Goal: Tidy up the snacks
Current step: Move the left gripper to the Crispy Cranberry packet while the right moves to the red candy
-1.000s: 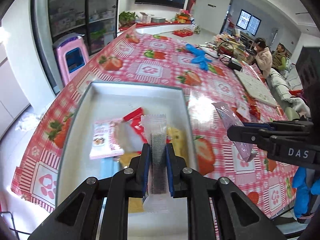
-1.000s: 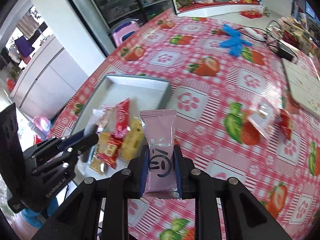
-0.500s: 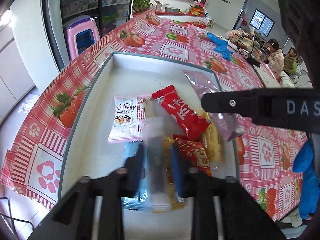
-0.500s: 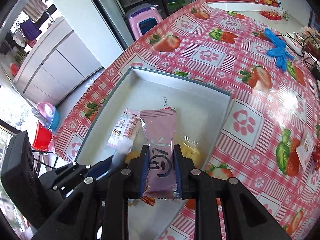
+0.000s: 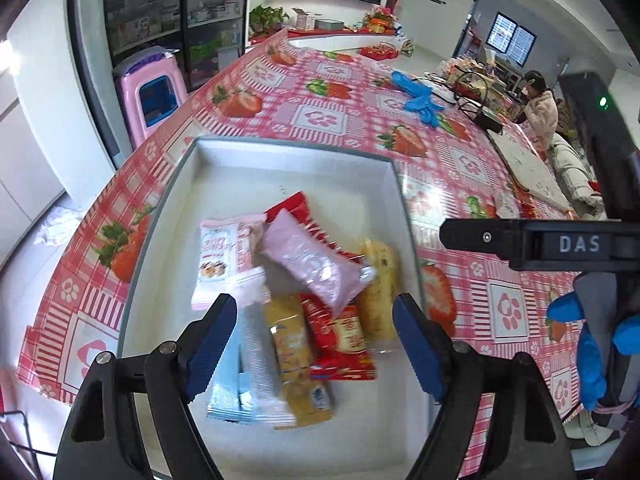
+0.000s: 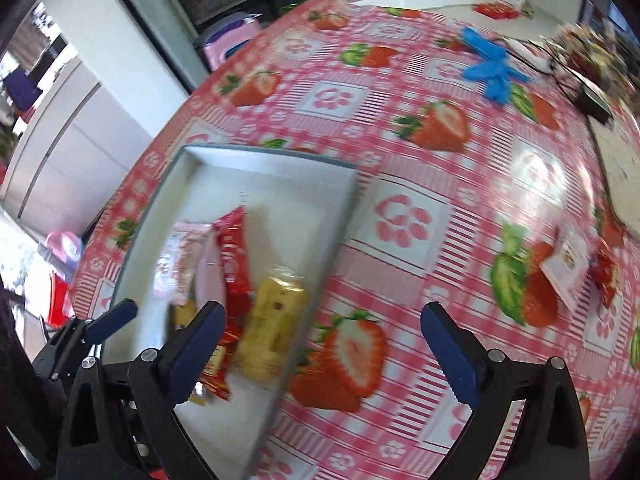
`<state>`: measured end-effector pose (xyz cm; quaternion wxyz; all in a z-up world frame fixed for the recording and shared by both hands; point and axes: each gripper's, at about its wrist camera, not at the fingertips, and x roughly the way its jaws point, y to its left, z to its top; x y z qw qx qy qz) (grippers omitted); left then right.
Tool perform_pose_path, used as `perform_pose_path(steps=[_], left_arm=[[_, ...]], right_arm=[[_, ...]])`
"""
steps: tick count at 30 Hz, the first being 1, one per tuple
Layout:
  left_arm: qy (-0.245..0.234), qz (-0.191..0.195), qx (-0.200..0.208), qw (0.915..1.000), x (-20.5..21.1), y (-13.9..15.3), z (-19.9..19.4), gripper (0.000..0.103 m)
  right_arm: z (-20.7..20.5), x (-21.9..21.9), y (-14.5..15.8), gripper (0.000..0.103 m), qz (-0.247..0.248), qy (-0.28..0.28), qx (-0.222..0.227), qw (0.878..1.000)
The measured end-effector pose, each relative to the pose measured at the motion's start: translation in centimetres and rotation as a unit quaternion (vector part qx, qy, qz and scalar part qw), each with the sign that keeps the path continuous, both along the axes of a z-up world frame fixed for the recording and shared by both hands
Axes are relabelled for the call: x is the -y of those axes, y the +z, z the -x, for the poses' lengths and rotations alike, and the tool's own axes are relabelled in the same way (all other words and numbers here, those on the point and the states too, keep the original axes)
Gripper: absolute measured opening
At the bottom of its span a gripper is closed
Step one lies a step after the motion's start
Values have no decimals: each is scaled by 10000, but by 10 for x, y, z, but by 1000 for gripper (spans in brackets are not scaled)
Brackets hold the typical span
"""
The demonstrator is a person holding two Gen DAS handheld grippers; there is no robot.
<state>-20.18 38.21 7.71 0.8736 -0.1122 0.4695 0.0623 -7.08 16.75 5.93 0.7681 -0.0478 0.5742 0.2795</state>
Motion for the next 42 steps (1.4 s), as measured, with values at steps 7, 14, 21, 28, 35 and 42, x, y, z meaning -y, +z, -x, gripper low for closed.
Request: perform_pose_path(steps=[7,14,21,28,35,42], left_arm=[[-506,-226,114,9984,51,34,-26,83],[-1046,-421,172,9935,113,53,-62,83],[-1333,-486,19,9899,158,41,-96,83],[-1334,-322,-396,9897,172,8,-119,83],[-1224,-362,-583,9901,168,-18,-134,83],[-1387,-493,-534,9877,185,-35,-153,83]], right_arm=[[-23,73,-9,99,-72,-752,-256,9968],[-41,141,-18,99,-237,-1317,-405,9902],[-55,207,-32,99,-385,-1956,-527,9785],[-65,246,-44,99,-493,-2339,-614,9691],[-74,264,-52,99,-469,-2650,-477,9619],[-87,247,-52,99,-232,-2479,-18,9685]])
